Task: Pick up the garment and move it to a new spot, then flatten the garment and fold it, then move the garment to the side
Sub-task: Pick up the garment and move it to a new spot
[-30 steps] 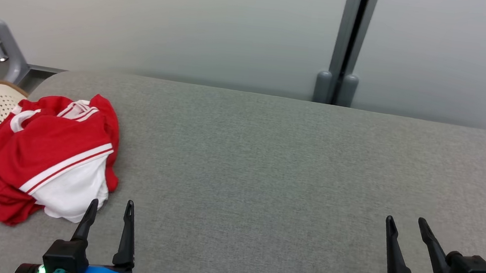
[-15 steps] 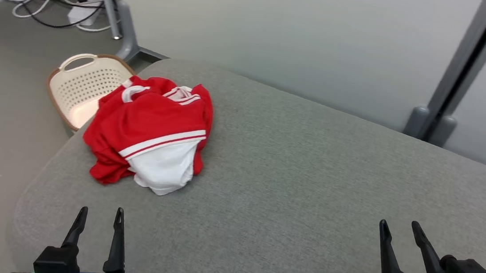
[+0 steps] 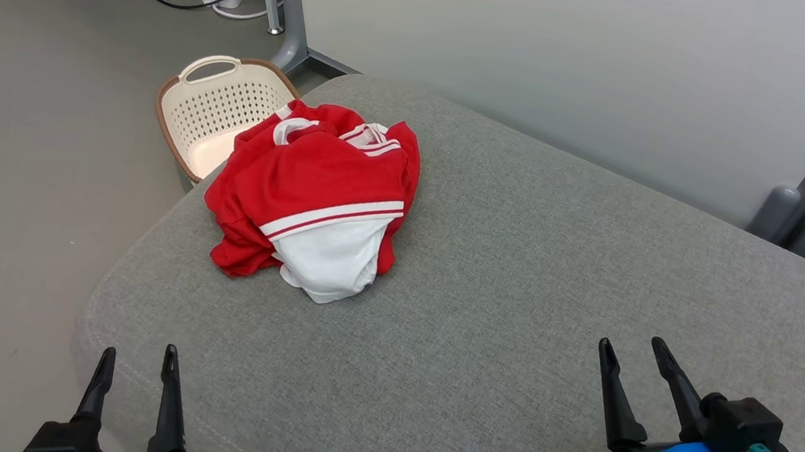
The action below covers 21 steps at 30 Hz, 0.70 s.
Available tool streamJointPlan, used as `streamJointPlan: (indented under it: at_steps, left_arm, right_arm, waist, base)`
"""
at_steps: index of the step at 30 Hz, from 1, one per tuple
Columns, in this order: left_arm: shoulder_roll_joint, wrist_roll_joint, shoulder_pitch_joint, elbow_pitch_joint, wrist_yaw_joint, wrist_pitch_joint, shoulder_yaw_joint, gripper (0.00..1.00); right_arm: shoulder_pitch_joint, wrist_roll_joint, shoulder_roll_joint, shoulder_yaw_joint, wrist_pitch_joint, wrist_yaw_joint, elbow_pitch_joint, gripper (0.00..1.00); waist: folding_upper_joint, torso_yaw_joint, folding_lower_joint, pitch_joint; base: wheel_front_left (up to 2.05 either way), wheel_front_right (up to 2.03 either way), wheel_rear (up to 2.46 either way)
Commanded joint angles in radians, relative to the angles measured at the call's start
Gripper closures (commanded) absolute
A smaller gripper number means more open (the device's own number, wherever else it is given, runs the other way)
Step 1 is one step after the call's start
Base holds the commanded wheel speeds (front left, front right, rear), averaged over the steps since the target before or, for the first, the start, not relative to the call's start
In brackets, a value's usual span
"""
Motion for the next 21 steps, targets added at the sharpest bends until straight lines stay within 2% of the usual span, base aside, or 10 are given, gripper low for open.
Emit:
streamJointPlan:
  at_steps: [1,8,12,15,17,21]
  left_arm:
    - [0.002,-0.008,0.009,-0.004,0.004,-0.008,0.009,0.00]
    - [-0.014,-0.039,0.004,-0.011,0.000,-0.015,0.030,0.00]
    - [0.009,-0.075,-0.058,-0.086,-0.009,0.015,0.070,0.00]
    - [0.052,-0.100,-0.118,-0.177,0.004,0.109,0.104,0.00]
    - [0.095,-0.126,-0.186,-0.220,-0.005,0.189,0.136,0.00]
    - [0.151,-0.214,-0.325,-0.179,-0.027,0.340,0.183,0.00]
  right_arm:
    - [-0.011,-0.005,-0.005,0.002,0.000,0.000,0.005,0.00]
    - [-0.016,-0.004,-0.005,0.004,-0.002,0.000,0.016,0.00]
    - [-0.016,-0.009,-0.005,-0.013,-0.001,0.000,0.007,0.00]
    - [-0.013,-0.012,-0.005,-0.024,0.001,0.000,-0.001,0.00]
    - [-0.010,-0.013,-0.005,-0.030,0.004,0.000,-0.006,0.00]
    - [0.004,-0.015,-0.005,-0.057,0.005,0.000,-0.023,0.00]
  waist:
    - [0.0000,0.002,-0.0001,0.004]
    - [0.0000,0.003,-0.0001,0.015]
    - [0.0000,0.003,-0.0001,0.024]
    - [0.0000,0.004,-0.0001,0.033]
    - [0.0000,0.004,-0.0001,0.042]
    - [0.0000,0.000,-0.0001,0.061]
  base:
    - [0.00,0.00,0.00]
    - [0.00,0.00,0.00]
    - [0.00,0.00,0.00]
    - [0.00,0.00,0.00]
    - [0.00,0.00,0.00]
    - [0.00,0.00,0.00]
